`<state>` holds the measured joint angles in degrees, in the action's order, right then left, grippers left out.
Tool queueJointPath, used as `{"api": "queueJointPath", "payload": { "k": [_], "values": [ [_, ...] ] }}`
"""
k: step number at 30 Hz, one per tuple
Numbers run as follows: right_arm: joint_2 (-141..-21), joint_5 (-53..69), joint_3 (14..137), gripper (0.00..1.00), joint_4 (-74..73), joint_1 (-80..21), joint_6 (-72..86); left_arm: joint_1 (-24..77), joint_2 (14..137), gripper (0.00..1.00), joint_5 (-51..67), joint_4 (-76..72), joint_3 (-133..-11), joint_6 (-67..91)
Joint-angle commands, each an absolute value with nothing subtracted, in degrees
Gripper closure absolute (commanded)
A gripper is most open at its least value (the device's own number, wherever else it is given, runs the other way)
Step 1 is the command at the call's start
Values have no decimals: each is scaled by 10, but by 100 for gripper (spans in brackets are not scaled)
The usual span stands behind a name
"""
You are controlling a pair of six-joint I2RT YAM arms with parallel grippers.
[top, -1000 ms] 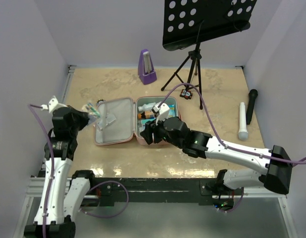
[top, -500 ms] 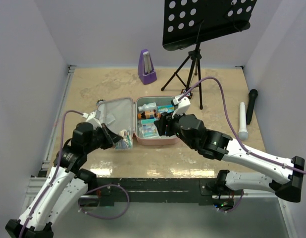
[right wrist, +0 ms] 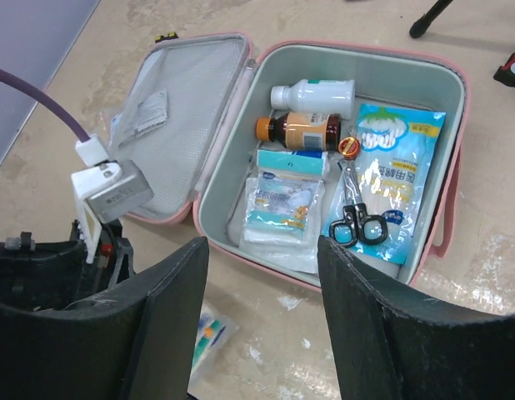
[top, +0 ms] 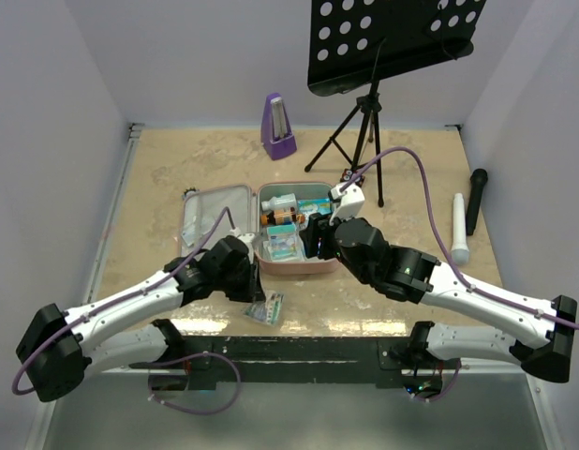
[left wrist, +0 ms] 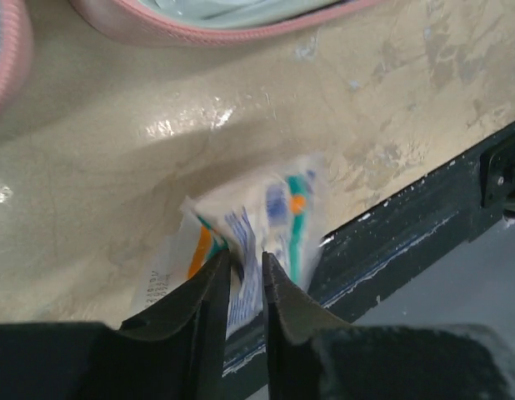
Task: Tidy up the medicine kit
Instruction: Place the medicine pouch at the center of the board, then adjust the medicine box at the center of the board.
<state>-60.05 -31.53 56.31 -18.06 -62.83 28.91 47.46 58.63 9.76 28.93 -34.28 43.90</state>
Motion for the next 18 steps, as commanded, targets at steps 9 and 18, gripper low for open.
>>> {"api": "queueJointPath", "payload": {
  "k": [9, 18],
  "values": [
    [-609, -301, 550, 41, -152, -627, 301, 470, 470, 23, -116, 340, -427, 475],
    [-643, -243, 546, 41, -106, -627, 282, 412, 350, 12, -375, 514, -448, 607]
  ]
}}
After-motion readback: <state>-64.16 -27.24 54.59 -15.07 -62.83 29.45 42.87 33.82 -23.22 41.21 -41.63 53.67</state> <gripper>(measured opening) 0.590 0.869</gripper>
